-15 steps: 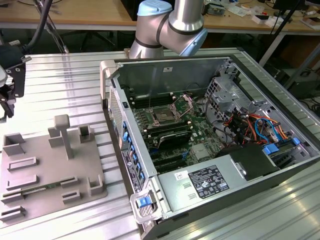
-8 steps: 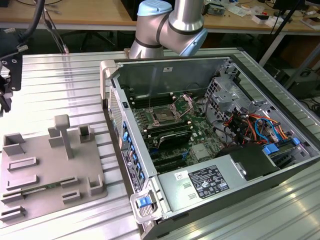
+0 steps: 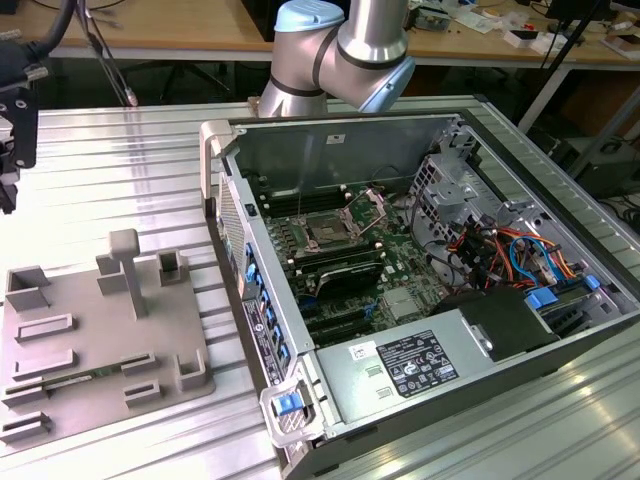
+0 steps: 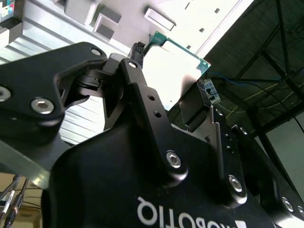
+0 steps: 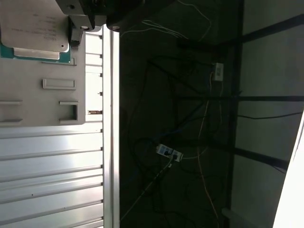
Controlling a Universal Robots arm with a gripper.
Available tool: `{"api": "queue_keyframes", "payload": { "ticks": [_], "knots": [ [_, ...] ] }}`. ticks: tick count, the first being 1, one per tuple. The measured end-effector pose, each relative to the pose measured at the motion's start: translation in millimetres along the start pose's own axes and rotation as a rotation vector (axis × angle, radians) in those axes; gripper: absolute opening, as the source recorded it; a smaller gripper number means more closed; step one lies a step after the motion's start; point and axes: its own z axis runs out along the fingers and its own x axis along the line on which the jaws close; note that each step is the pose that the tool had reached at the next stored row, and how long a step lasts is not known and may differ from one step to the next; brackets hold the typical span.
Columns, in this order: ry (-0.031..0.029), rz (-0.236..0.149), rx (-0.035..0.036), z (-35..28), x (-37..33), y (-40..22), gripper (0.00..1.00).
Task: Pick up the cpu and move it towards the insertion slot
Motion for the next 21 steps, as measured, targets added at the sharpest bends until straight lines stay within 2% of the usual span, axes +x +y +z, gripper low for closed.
{"api": "queue_keyframes", "payload": {
  "ticks": [2,11,21],
  "knots": [
    [0.0,0.0,0.0,-1.7,0.0,0.1,0.55],
    [0.0001,0.0,0.0,-2.0,-0.1,0.2,0.55],
    [0.0001,0.0,0.0,-2.1,-9.4,0.0,0.55]
  ]
}}
